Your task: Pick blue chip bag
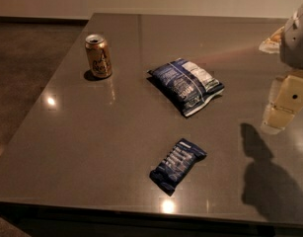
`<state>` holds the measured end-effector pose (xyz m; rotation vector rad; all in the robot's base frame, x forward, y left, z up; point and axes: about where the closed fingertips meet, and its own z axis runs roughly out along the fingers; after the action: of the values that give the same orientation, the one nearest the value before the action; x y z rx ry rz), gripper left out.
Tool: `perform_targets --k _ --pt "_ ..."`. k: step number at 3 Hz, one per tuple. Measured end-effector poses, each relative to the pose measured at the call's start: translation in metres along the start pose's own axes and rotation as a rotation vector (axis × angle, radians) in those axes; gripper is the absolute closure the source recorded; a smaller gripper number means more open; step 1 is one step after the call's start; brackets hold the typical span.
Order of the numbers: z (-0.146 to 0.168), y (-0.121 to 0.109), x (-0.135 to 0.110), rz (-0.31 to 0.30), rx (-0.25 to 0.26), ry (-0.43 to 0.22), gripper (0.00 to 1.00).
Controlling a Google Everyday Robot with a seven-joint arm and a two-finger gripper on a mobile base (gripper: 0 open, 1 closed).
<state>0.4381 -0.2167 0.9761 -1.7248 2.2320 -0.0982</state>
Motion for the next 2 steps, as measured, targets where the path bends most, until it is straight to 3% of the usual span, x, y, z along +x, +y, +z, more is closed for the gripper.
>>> perform_targets --k 1,2 --pt "0.0 0.0 0.0 0.0 0.0 0.0 0.0" --pt "0.019 -0.019 -0.019 0.068 -0.008 -0.004 0.0"
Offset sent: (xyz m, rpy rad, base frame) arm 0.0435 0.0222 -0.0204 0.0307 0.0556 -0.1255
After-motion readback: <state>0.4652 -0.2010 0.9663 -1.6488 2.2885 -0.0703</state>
